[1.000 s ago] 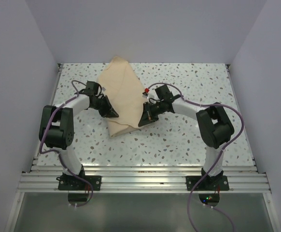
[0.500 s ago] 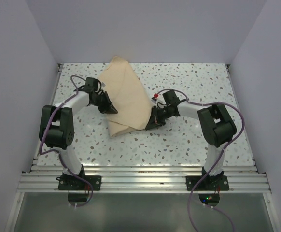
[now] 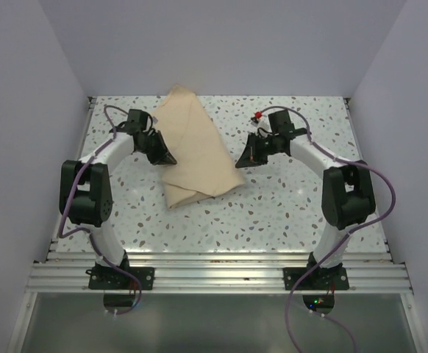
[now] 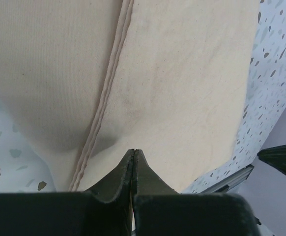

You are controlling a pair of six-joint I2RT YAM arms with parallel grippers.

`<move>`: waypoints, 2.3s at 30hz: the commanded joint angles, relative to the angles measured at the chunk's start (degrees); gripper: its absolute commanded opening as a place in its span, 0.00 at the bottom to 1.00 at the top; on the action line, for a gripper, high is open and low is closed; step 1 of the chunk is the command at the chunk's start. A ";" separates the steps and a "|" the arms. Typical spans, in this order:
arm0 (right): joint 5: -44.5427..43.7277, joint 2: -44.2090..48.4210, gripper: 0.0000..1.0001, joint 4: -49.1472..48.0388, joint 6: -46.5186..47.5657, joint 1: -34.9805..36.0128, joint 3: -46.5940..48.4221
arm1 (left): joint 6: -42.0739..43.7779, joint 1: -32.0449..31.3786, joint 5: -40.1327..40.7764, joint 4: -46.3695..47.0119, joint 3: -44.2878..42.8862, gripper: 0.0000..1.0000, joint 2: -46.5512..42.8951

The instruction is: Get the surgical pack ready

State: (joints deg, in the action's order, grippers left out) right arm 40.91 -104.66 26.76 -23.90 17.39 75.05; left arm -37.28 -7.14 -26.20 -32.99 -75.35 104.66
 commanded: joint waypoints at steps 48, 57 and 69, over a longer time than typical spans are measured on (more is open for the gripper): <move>-5.32 -38.87 0.00 -15.51 -14.51 -1.04 38.26 | -4.03 14.17 -1.49 15.07 -4.19 0.00 8.98; 1.90 -35.27 0.00 -18.50 -14.42 -0.86 27.90 | -2.98 14.25 -2.19 13.31 -5.77 0.00 9.07; 5.85 -22.26 0.00 -26.50 -17.67 -0.16 5.40 | 0.63 14.69 -1.31 8.91 -10.96 0.00 8.89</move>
State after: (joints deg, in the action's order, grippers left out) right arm 44.34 -130.93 1.08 -41.10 16.19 84.03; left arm -38.87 7.01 -27.77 -22.48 -83.79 116.84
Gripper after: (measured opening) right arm 0.007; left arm 0.005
